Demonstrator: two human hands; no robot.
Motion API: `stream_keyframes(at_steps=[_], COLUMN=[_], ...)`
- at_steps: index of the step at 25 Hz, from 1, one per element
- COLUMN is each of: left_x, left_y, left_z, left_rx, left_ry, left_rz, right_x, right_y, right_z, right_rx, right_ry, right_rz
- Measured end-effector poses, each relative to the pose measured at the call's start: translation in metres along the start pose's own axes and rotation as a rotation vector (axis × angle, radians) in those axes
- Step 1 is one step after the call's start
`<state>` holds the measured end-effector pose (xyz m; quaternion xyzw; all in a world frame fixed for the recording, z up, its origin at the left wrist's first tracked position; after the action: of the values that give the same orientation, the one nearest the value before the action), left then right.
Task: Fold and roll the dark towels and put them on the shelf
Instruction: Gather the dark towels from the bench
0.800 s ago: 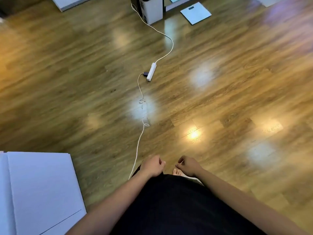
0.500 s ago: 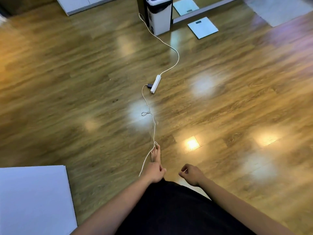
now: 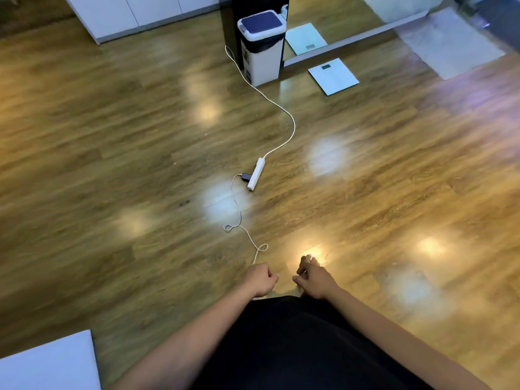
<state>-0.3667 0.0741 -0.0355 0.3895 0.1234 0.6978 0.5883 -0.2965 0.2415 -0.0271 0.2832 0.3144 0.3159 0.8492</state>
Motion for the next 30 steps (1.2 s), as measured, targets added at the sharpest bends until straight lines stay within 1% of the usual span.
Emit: stream_keyframes(at_steps=[3, 6, 11, 16, 18, 20, 24, 27, 30], left_x=[0.026, 0.059, 0.130, 0.146, 0.137, 0.123, 0.085, 0.012, -0.060], left_y=[0.028, 0.052, 0.097, 0.152, 0.176, 0.195, 0.239, 0.313, 0.385], left_z=[-0.046, -0.088, -0.154, -0.198, -0.213, -0.225, -0.254, -0.292, -0.319], left_rx=[0.038, 0.067, 0.147, 0.268, 0.323, 0.346, 0.316, 0.350, 0.416], left_ry=[0.017, 0.043, 0.093, 0.135, 0.167, 0.199, 0.232, 0.274, 0.335], left_rz=[-0.016, -0.011, -0.003, 0.010, 0.075, 0.131, 0.238, 0.303, 0.318], right_x=[-0.009, -0.014, -0.022, -0.064, -0.097, -0.131, -0.200, -0.293, -0.388], right_y=[0.033, 0.075, 0.165, 0.205, 0.213, 0.219, 0.223, 0.210, 0.198], right_z=[-0.049, -0.103, -0.197, -0.261, -0.285, -0.305, -0.346, -0.382, -0.404], right_rx=[-0.034, -0.031, -0.060, -0.145, -0.178, -0.196, -0.196, -0.201, -0.184], right_ry=[0.046, 0.115, 0.183, 0.278, 0.324, 0.377, 0.406, 0.445, 0.475], right_rz=[0.023, 0.069, 0.126, 0.225, 0.269, 0.312, 0.397, 0.451, 0.442])
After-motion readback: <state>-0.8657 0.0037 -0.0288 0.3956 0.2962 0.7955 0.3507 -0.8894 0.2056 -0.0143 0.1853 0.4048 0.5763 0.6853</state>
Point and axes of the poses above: each hand's wrist, its own z-axis away from the middle knuckle, its own y-axis out of the back of the hand, x = y × z, the point moved 2 cm from there along -z, towards the middle knuckle, and after that the axes turned 11 degrees about x, right-handed, at the moved point
